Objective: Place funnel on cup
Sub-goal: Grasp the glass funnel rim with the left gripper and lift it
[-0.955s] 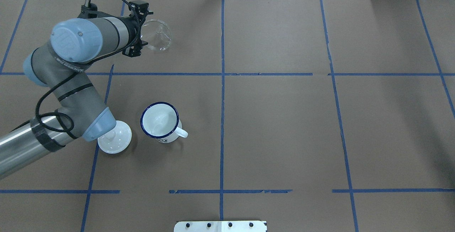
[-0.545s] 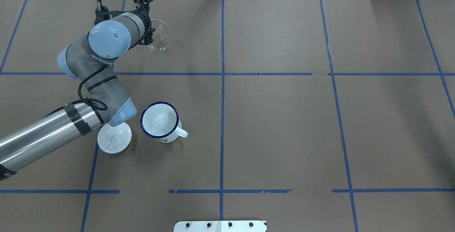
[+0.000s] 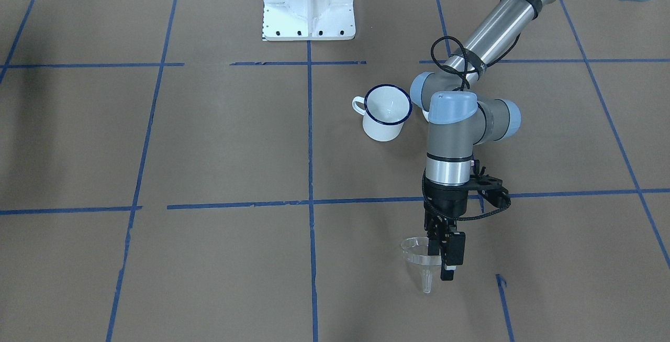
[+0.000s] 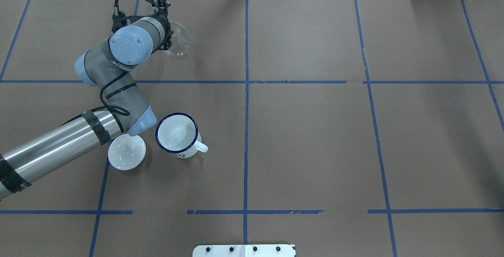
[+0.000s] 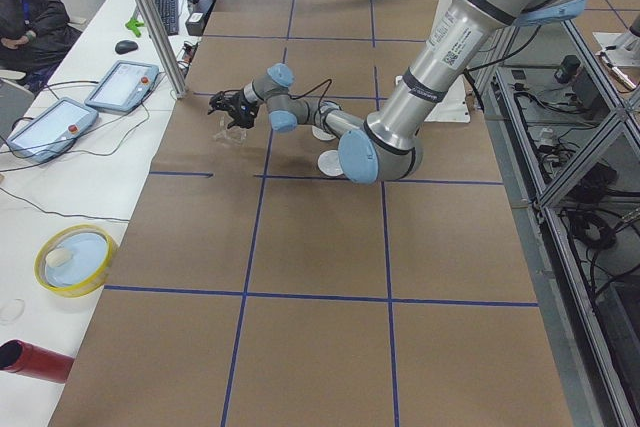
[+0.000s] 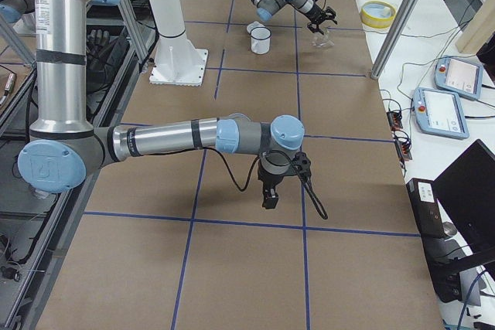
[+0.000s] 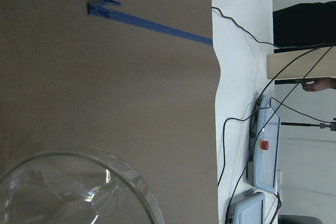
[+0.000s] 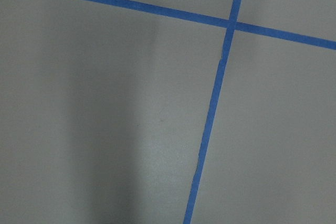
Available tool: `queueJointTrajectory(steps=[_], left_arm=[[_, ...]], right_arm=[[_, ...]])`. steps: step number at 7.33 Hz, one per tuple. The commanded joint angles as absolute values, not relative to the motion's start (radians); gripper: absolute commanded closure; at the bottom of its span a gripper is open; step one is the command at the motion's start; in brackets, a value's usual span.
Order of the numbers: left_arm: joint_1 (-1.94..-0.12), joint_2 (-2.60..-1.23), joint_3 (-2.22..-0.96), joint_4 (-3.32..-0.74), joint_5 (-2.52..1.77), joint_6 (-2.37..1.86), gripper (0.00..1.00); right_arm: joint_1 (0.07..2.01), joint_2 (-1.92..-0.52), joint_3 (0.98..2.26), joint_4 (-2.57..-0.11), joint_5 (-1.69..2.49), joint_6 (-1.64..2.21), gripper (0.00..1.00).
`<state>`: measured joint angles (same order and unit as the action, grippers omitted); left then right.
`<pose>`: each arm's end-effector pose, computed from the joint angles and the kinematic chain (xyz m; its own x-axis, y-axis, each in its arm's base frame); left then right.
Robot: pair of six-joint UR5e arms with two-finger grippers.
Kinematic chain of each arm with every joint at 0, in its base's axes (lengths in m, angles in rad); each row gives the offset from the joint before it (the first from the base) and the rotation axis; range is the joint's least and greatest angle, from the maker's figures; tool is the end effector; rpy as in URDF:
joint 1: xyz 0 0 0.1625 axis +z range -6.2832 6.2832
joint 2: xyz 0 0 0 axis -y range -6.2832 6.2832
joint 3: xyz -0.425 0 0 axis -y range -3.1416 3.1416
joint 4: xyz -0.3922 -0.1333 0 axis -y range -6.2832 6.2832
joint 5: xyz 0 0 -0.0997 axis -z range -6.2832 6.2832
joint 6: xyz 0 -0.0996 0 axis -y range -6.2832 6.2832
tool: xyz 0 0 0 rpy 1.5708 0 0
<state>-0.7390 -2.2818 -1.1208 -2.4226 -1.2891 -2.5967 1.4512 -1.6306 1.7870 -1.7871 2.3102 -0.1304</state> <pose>0.4727 -0.6485 0.3362 -0.5415 -0.6179 -0.5700 0.7104 0.0263 -0.7033 0.0112 -0.4618 0.6051 0.7167 -0.1766 0.6747 0.2141 0.9764 0.0281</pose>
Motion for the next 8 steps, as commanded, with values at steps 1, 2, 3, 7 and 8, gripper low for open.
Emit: queueJointTrajectory(steps=[1, 2, 3, 7, 8], left_arm=[[-0.738, -2.283, -1.12, -2.43, -1.29, -2.588, 0.96], [-0.729, -2.275, -1.143, -2.431, -1.29, -2.55, 1.0], [-0.729, -2.273, -1.156, -2.434, -1.29, -2.534, 1.0], [-0.748, -2.267, -1.305, -2.419, -1.301, -2.455, 1.0], [-0.774, -2.267, -1.371, -2.389, -1.39, -2.435, 1.0]], right_arm=[[1.451, -1.631, 1.787, -1.787, 2.31, -0.13, 0.0], [1.451, -1.631, 1.787, -1.787, 2.31, -0.13, 0.0], [1.451, -1.631, 1.787, -1.787, 2.31, -0.13, 0.0], [1.451, -1.631, 1.787, -1.787, 2.31, -0.13, 0.0], [1.451, -1.631, 1.787, -1.787, 2.31, -0.13, 0.0]])
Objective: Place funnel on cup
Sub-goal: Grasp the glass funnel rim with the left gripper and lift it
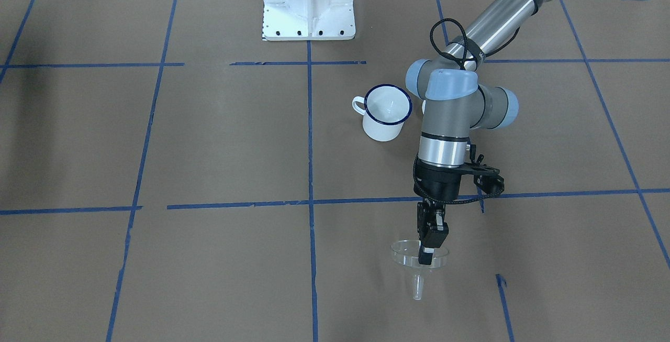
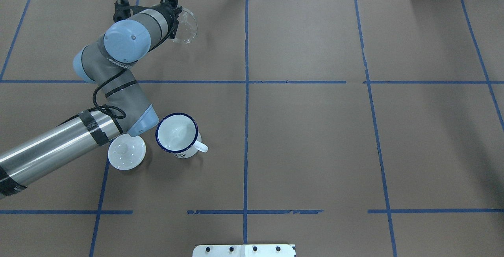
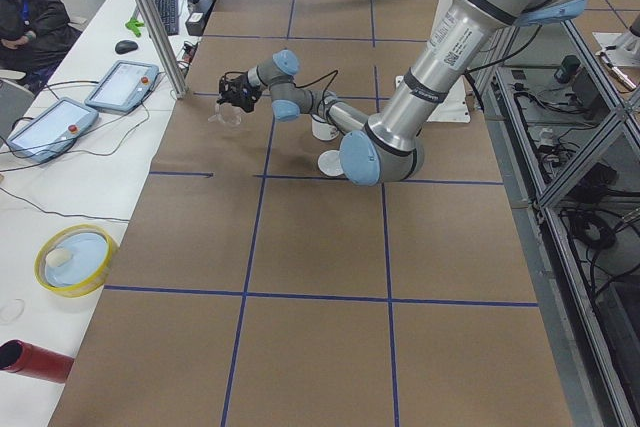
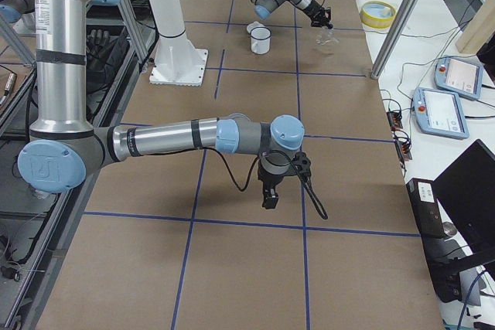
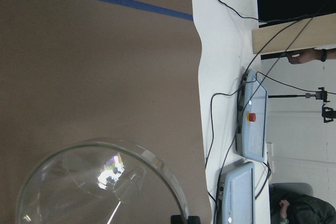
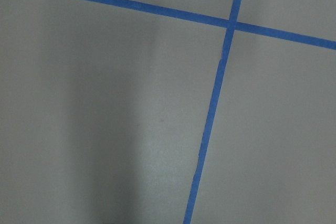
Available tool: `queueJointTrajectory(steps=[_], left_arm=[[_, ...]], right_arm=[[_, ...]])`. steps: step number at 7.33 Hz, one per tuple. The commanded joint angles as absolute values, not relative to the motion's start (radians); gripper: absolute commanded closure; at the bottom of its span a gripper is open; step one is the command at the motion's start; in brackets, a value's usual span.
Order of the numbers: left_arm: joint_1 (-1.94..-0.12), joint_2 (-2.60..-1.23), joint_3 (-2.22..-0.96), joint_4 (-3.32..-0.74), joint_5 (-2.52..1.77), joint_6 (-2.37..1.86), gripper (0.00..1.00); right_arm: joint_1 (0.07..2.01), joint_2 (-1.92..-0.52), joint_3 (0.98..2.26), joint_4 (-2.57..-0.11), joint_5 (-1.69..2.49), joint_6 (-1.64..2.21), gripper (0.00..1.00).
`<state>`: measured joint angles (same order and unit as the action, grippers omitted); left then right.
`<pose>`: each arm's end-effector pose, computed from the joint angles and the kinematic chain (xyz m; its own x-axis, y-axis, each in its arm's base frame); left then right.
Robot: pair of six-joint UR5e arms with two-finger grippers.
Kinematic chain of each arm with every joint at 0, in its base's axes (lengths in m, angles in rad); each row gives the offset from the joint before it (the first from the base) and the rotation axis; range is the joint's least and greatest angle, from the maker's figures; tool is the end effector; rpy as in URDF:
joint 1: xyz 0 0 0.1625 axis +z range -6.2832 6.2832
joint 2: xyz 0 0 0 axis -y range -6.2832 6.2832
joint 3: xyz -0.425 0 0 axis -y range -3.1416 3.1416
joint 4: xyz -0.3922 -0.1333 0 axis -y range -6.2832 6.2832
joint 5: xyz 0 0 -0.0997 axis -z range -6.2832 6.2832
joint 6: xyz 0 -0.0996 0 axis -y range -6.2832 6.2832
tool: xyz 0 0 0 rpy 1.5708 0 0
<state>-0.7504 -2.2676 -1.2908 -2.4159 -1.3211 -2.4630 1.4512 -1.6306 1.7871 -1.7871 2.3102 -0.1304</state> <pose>0.4435 -0.6294 0.2640 -0.5089 -0.5569 -0.6565 0.6959 0.1827 -0.6945 0.0112 -0.4618 0.6050 0.7166 -0.1766 0.6747 0.2141 0.9764 0.0282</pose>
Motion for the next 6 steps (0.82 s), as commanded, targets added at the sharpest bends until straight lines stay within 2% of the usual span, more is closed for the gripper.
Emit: queueJointTrajectory(steps=[1, 3, 5, 6], left_arm=[[-0.796, -2.264, -1.473, -2.293, -1.498, -2.383, 1.0], [-0.799, -2.238, -1.758, -1.917, -1.66, -2.187, 1.0], [-0.796, -2.255, -1.923, -1.556, -1.81, -1.985, 1.0], [-0.792, -2.258, -1.957, -1.448, -1.878, -1.904, 1.0]], right_arm=[[1.451, -1.631, 1.787, -1.787, 2.31, -0.13, 0.0], [1.451, -1.631, 1.787, -1.787, 2.31, -0.13, 0.0], [1.451, -1.631, 1.787, -1.787, 2.31, -0.13, 0.0], [1.451, -1.631, 1.787, -1.787, 2.31, -0.13, 0.0]])
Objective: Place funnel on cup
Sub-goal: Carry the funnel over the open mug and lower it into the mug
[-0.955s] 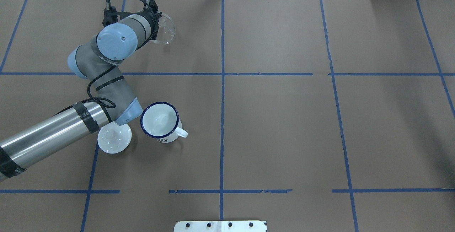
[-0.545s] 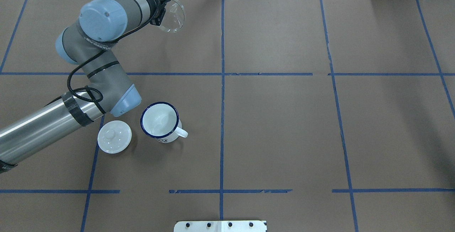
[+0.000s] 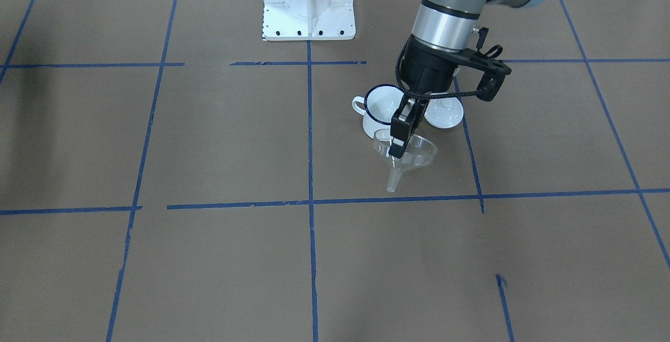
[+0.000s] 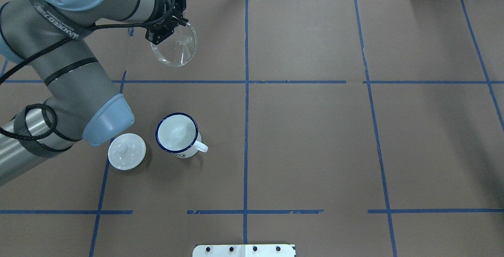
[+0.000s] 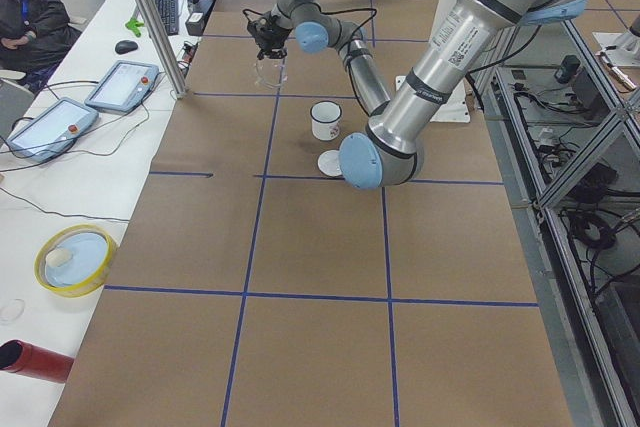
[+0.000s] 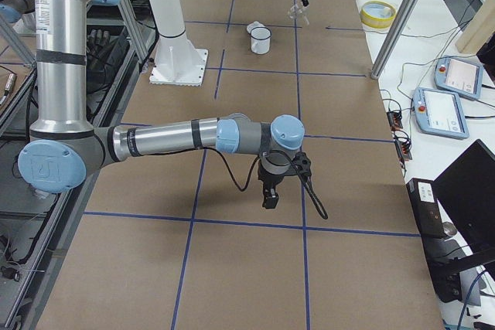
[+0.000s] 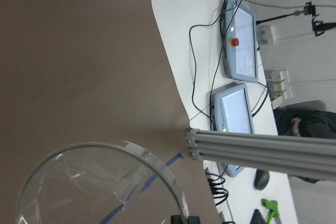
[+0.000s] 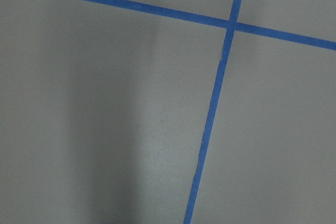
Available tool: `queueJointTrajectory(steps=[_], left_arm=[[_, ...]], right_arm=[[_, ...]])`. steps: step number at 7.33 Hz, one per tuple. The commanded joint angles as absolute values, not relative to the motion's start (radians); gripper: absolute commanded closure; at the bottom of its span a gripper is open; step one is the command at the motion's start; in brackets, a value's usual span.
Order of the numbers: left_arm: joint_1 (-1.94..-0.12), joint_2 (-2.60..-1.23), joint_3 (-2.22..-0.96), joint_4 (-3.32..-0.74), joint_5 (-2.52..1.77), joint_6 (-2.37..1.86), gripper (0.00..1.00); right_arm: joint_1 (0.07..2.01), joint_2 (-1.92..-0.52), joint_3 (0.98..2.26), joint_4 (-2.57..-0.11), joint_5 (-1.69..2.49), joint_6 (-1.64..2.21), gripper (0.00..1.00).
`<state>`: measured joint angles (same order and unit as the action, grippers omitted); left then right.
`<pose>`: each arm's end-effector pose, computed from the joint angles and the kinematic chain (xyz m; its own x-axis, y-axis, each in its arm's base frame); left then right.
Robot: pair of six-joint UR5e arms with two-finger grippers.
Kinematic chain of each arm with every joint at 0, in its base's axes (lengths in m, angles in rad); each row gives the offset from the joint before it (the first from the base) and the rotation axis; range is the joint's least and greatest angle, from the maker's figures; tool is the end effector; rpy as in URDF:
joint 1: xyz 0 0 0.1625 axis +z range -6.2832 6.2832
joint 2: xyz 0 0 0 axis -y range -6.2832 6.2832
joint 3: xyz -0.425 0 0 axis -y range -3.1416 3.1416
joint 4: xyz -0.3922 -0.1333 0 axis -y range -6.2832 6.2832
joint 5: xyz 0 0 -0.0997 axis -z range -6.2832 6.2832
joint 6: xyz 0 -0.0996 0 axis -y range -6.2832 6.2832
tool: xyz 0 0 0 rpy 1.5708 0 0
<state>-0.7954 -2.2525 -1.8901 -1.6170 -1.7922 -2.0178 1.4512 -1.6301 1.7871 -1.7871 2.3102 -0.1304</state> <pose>0.3498 -0.5160 0.1245 0.0720 -0.6759 -0.7335 0.6595 0.5839 -0.4734 0.0111 -0.4620 0.6048 0.7166 -0.1770 0.6747 0.2141 0.9764 0.0287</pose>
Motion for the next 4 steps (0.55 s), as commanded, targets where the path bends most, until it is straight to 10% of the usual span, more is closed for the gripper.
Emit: queueJointTrajectory(steps=[1, 4], left_arm=[[-0.781, -2.299, -1.959, -1.304, -1.944, -1.802, 1.0], [-0.733, -2.439, -1.855, -0.983, -2.009, -1.506, 1.0]], right_arm=[[1.451, -1.629, 1.787, -1.787, 2.31, -0.13, 0.0], [1.451, -1.631, 1.787, -1.787, 2.31, -0.13, 0.0]])
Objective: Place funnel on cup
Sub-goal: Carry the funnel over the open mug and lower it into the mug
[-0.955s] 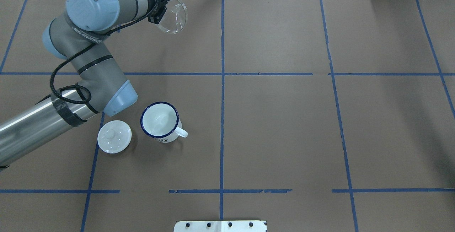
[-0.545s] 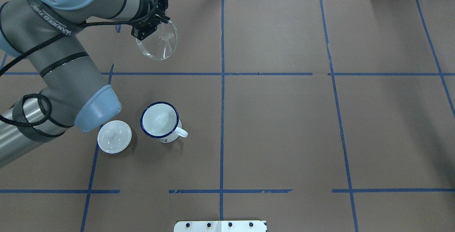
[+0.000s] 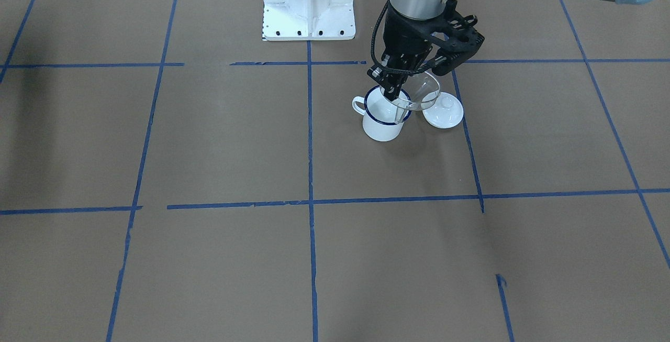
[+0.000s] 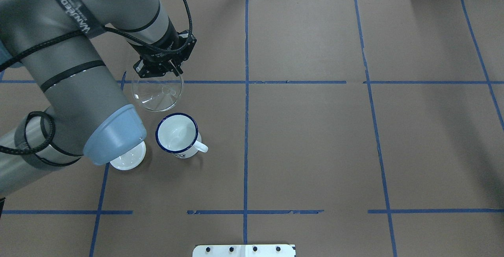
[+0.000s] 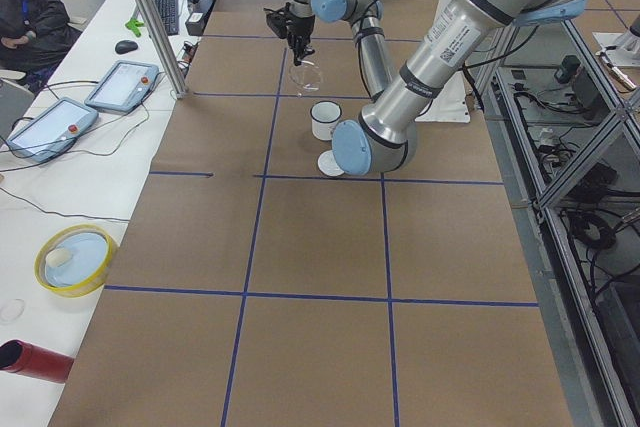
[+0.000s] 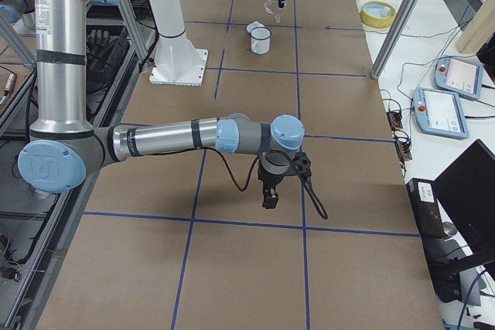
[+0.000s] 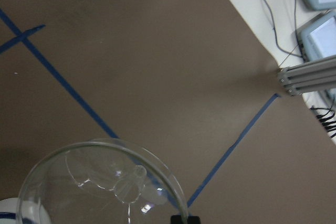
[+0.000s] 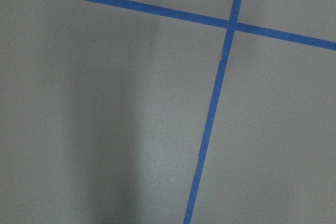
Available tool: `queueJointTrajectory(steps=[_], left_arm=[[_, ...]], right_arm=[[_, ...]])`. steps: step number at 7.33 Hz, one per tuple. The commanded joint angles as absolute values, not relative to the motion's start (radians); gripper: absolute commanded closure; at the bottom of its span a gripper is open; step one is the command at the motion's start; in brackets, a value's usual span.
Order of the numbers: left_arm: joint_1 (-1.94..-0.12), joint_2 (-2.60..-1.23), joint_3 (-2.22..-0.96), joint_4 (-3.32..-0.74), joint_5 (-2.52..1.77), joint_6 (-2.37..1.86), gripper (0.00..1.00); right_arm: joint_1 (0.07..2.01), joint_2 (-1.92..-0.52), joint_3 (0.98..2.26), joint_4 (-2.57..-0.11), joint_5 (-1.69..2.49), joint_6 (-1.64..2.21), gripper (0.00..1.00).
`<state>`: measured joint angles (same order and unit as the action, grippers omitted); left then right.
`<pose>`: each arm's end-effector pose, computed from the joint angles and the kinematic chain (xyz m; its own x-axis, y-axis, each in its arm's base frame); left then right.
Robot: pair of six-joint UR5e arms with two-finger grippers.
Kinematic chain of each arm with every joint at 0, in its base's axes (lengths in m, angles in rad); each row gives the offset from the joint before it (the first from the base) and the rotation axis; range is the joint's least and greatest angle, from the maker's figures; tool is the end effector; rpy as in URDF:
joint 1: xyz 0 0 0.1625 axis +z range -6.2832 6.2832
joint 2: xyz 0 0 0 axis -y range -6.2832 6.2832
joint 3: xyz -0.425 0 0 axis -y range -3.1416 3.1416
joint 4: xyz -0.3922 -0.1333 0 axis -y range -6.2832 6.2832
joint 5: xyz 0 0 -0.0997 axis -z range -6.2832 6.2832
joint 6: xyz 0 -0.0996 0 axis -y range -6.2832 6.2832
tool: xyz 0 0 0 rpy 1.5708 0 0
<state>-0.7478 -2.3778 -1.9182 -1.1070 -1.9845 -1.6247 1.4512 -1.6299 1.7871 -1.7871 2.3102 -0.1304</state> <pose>0.3769 -0.4767 0.1046 0.5409 -0.5690 -0.6194 0.4647 0.8160 -0.3438 0.0111 -0.4621 0.6047 0.7166 -0.1771 0.6746 0.2141 0.9764 0.0289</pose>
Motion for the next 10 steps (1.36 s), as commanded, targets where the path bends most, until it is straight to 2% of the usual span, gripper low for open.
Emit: queueJointTrajectory(steps=[1, 7, 10], left_arm=[[-0.727, -2.444, -1.789, -0.979, -2.01, -1.441, 1.0], [-0.622, -2.428, -1.764, -1.029, -2.036, -1.362, 1.0], [-0.611, -2.36, -1.759, -1.104, -2.033, -1.347, 1.0]], right_arm=[[1.451, -1.631, 1.787, -1.787, 2.31, -0.13, 0.0], [1.451, -1.631, 1.787, -1.787, 2.31, -0.13, 0.0], [1.451, -1.631, 1.787, -1.787, 2.31, -0.13, 0.0]])
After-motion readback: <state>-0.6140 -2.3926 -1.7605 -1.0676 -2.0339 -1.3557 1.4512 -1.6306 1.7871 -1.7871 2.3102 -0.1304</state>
